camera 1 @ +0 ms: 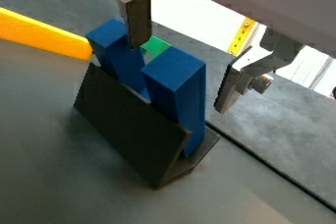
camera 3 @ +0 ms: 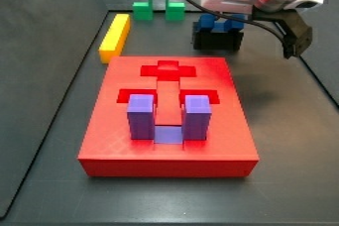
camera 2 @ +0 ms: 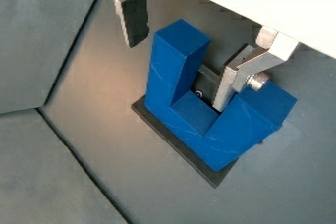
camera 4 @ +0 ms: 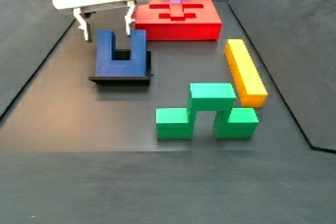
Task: Pick up the blue object. Move up. Place the blue object on the fixture. Regrasp the blue object. Move to above the board. Insert the blue object.
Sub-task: Regrasp the blue object.
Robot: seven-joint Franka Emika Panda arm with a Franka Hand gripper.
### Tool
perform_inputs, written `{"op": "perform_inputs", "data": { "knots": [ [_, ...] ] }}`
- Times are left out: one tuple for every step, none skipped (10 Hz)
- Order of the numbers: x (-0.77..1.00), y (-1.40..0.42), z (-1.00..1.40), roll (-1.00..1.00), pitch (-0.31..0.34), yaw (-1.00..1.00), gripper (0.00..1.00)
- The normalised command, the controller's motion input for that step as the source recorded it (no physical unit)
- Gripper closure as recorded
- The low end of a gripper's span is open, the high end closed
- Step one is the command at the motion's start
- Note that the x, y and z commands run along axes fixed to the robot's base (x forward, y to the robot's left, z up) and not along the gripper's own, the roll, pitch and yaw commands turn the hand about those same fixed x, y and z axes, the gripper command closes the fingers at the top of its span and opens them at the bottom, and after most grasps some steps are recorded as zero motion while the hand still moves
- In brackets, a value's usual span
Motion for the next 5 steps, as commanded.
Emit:
{"op": "perform_inputs", "data": {
  "knots": [
    [0.87,0.0,-0.13,0.16,0.32,0.11,0.0],
    [0.86,0.0,-0.17,0.15,0.209,0.18,0.0],
    [0.77,0.0,-0.18,0.05,0.166,0.25,0.0],
    [0.79,0.0,-0.15,0.07,0.194,0.29,0.0],
    [0.78,0.0,-0.13,0.02,0.234,0.27,0.0]
  ]
}}
